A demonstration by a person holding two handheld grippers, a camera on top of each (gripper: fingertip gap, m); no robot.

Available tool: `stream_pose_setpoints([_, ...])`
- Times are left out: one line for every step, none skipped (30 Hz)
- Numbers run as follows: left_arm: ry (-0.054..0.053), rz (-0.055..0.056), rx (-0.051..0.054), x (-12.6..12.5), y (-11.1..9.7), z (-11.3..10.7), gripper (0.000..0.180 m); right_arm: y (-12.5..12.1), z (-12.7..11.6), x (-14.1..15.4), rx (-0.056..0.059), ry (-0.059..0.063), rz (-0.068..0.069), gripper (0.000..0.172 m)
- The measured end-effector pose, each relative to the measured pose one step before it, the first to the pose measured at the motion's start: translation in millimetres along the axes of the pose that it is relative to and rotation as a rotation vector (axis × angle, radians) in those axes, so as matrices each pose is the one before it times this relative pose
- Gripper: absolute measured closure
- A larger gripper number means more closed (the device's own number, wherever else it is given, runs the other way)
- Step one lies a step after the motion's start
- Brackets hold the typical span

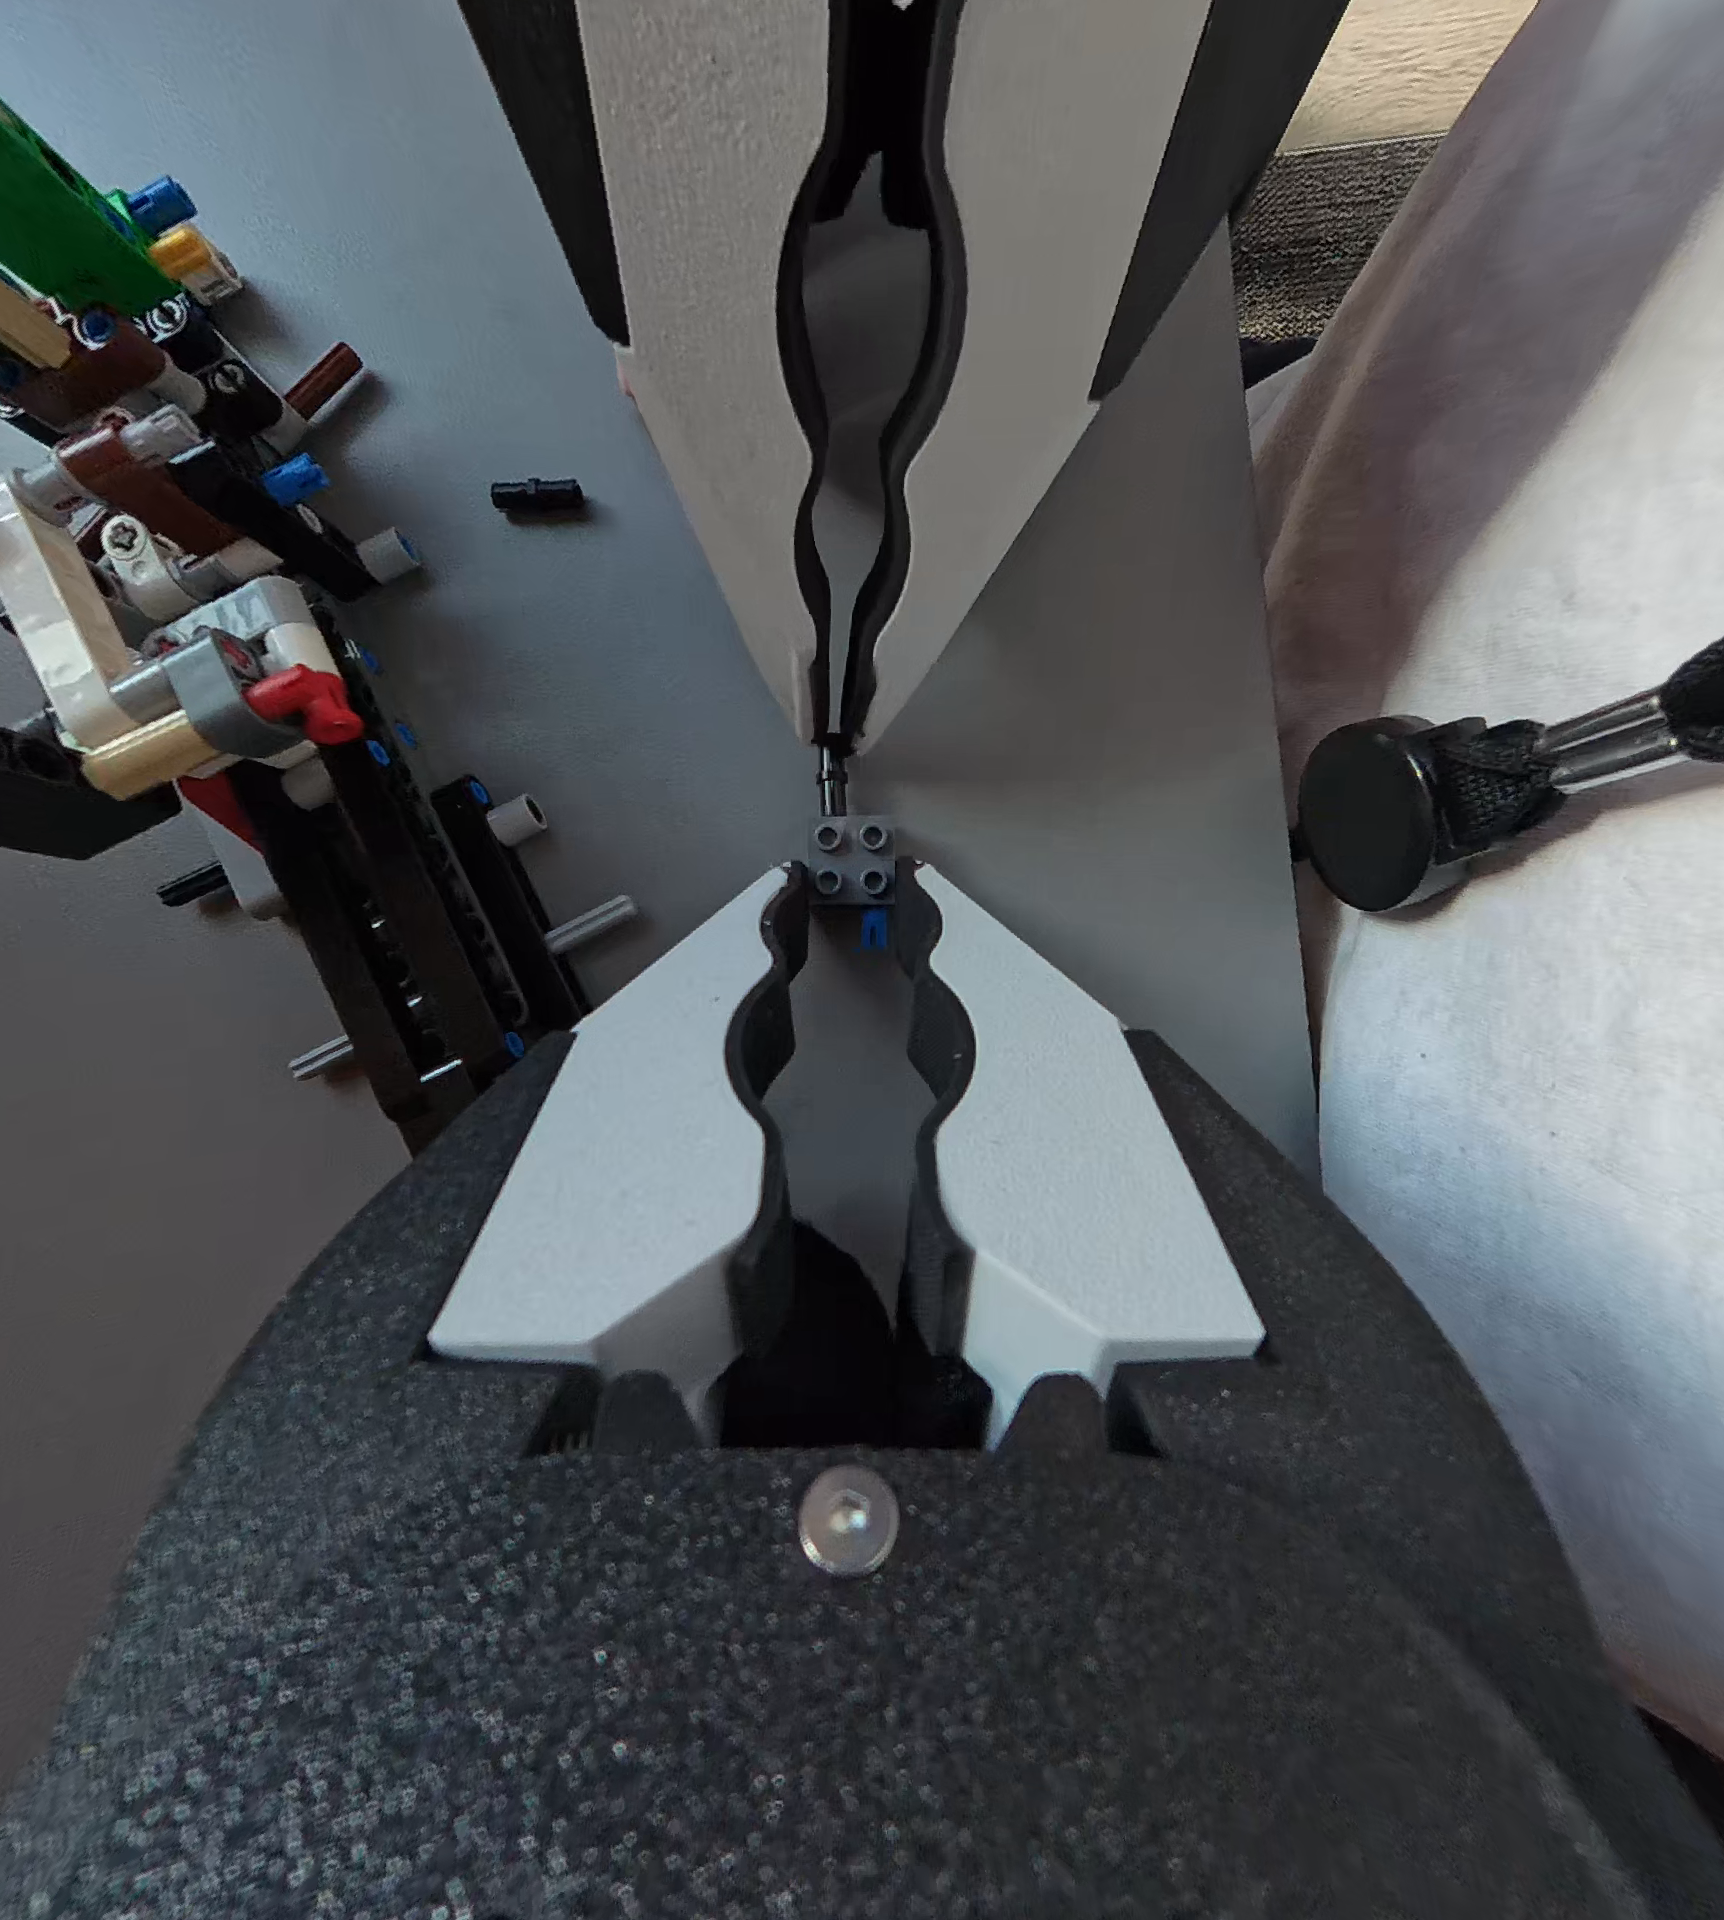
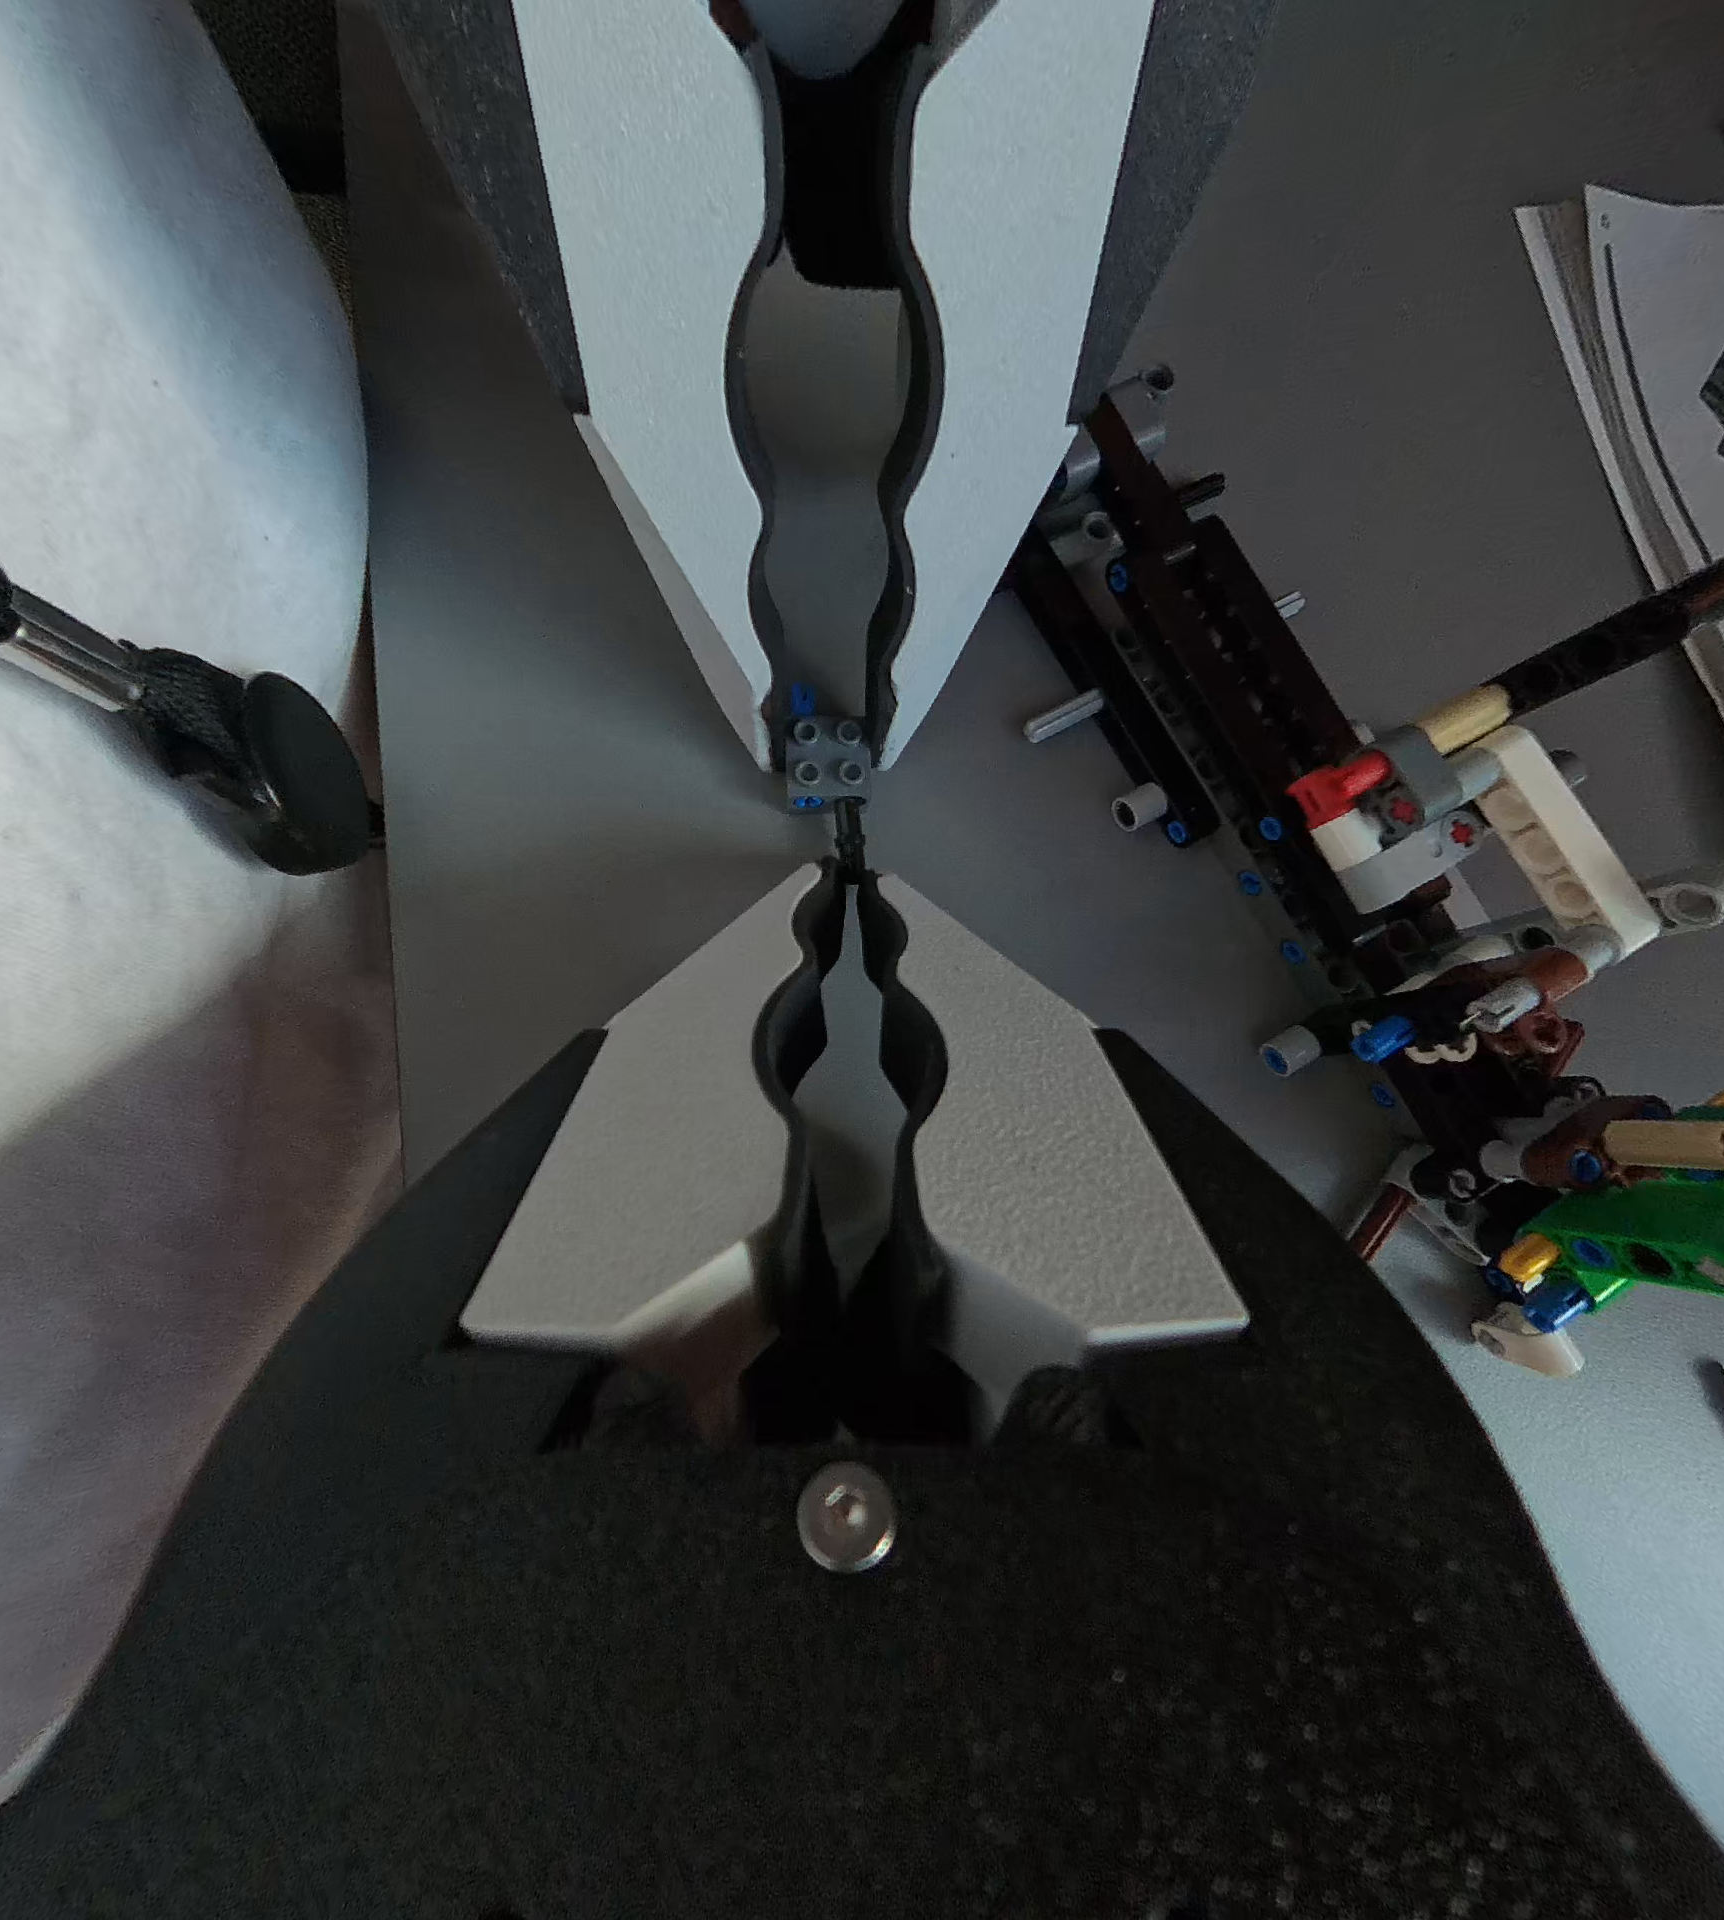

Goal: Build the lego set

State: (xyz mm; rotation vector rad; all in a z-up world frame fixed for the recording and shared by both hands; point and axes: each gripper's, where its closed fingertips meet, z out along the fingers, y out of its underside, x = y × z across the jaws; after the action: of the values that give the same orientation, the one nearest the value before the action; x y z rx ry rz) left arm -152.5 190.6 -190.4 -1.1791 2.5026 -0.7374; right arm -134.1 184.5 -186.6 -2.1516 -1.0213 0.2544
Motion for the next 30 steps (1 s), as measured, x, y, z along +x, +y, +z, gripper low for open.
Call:
stream_pose_setpoints([-0.0025,0.0041,-0.0027,0.06,-0.11,0.11,0.166,-0.24,0.26,-0.34,-0.0013,-0.0013,0.0089,0.170])
stream_pose_setpoints([-0.0026,0.0030,-0.0046,0.00,0.02,0.06,0.166,-0.36,-0.34,-0.13,-0.0054,0.0004,0.0105,0.170])
stream_pose_setpoints([-0.0036,0.0049,-0.0053,-0.06,0.02,-0.06,0.166,0.33,0.08,-0.43,-0.0097,-0.0021,0.0089,0.170])
stream_pose_setpoints([-0.0041,0.0057,-0.0059,0.03,-0.06,-0.02,0.166,0.00,0.11,0.37,-0.0092,0.0014,0.0078,0.170])
stream_pose_setpoints([-0.0042,0.0053,-0.0074,-0.02,0.18,-0.16,0.166,-0.75,-0.13,0.74,-0.0011,0.0034,0.0046,0.170])
stream_pose_setpoints([-0.0054,0.0068,-0.0048,-0.03,0.01,-0.01,0.166,-0.23,0.00,0.20,0.0012,-0.0022,0.0072,0.170])
stream_pose_setpoints([-0.0061,0.0091,-0.0014,0.02,-0.05,-0.07,0.166,-1.02,-0.77,0.64,0.0110,-0.0009,0.0102,0.170])
stream_pose_setpoints([-0.0038,0.0070,-0.0006,0.13,-0.07,0.06,0.166,-3.77,-1.55,-0.11,0.0307,-0.0070,0.0156,0.170])
stream_pose_setpoints([0.0058,0.0062,0.0028,1.68,-0.84,0.34,0.166,-7.06,-2.26,-3.01,0.0519,-0.0299,0.0280,0.171])
stream_pose_setpoints([0.0151,0.0069,0.0147,3.54,-3.48,1.82,0.166,-5.44,0.28,-5.04,0.0362,-0.0363,0.0255,0.172])
stream_pose_setpoints([0.0123,0.0025,0.0159,3.72,-4.93,3.34,0.166,-0.81,3.92,-5.59,0.0019,-0.0246,0.0016,0.172])
stream_pose_setpoints([0.0016,-0.0047,0.0023,0.32,-2.44,1.46,0.166,4.48,2.88,-0.43,-0.0296,0.0164,-0.0230,0.172])
stream_pose_setpoints([0.0005,-0.0066,-0.0041,-0.87,0.21,-0.19,0.166,0.03,-2.26,2.17,0.0087,0.0264,-0.0153,0.172])
stream_pose_setpoints([0.0002,-0.0119,-0.0011,-0.83,1.00,-0.53,0.166,1.07,-4.59,0.28,0.0087,-0.0027,0.0257,0.172])
stream_pose_setpoints([0.0011,-0.0157,0.0075,-0.30,0.73,-0.44,0.166,-0.48,-5.82,1.33,0.0256,-0.0004,0.0343,0.172])
stream_pose_setpoints([0.0024,-0.0123,0.0153,0.26,0.27,-0.29,0.166,4.08,-5.39,6.83,0.0033,0.0317,0.0172,0.172])
stream_pose_setpoints([0.0045,-0.0080,0.0142,0.39,0.28,-0.33,0.166,5.73,-3.54,5.91,-0.0112,0.0222,0.0125,0.172])
stream_pose_setpoints([0.0048,-0.0044,0.0085,0.17,0.37,-0.38,0.166,2.29,-2.70,3.24,0.0003,0.0086,0.0079,0.172])
stream_pose_setpoints([0.0030,-0.0010,0.0026,-0.18,0.57,-0.36,0.166,0.12,-3.13,2.84,0.0088,0.0082,0.0033,0.172])
stream_pose_setpoints([-0.0045,0.0016,-0.0031,-1.63,0.77,-0.58,0.166,0.07,-3.45,3.25,0.0075,0.0102,0.0030,0.172])
stream_pose_setpoints([-0.0080,-0.0005,-0.0062,-2.40,1.18,-0.76,0.166,-0.48,-3.77,2.35,0.0107,0.0061,0.0017,0.172])
stream_pose_setpoints([-0.0043,-0.0063,-0.0047,-2.28,1.20,-0.78,0.166,-2.50,-3.44,0.76,0.0215,-0.0016,0.0054,0.172])
stream_pose_setpoints([-0.0046,-0.0062,-0.0036,-2.18,1.46,-1.00,0.166,-2.03,-2.22,-1.98,0.0157,-0.0150,0.0104,0.172])
stream_pose_setpoints([-0.0128,-0.0005,-0.0050,-2.95,2.06,-1.41,0.166,-0.75,-0.66,-3.41,0.0036,-0.0191,0.0090,0.170])
stream_pose_setpoints([-0.0081,0.0002,-0.0042,-2.12,2.20,-1.51,0.166,-0.23,1.85,-5.27,-0.0009,-0.0244,0.0074,0.168])
stream_pose_setpoints([-0.0008,-0.0052,-0.0037,-1.36,2.14,-1.43,0.166,0.20,3.73,-9.15,-0.0072,-0.0426,0.0157,0.166])
stream_pose_setpoints([-0.0041,-0.0060,-0.0044,-1.83,2.00,-1.43,0.166,1.14,4.59,-7.29,-0.0152,-0.0278,0.0210,0.164])
stream_pose_setpoints([-0.0049,-0.0029,-0.0029,-1.50,1.79,-1.71,0.166,3.15,5.15,-6.52,-0.0263,-0.0239,0.0127,0.162])
stream_pose_setpoints([0.0039,-0.0039,0.0007,0.19,1.12,-1.83,0.167,3.61,4.88,-3.84,-0.0241,-0.0081,-0.0075,0.160])
stream_pose_setpoints([0.0036,-0.0038,0.0039,0.49,0.77,-2.31,0.167,2.89,4.18,-1.62,-0.0129,0.0044,-0.0255,0.158])
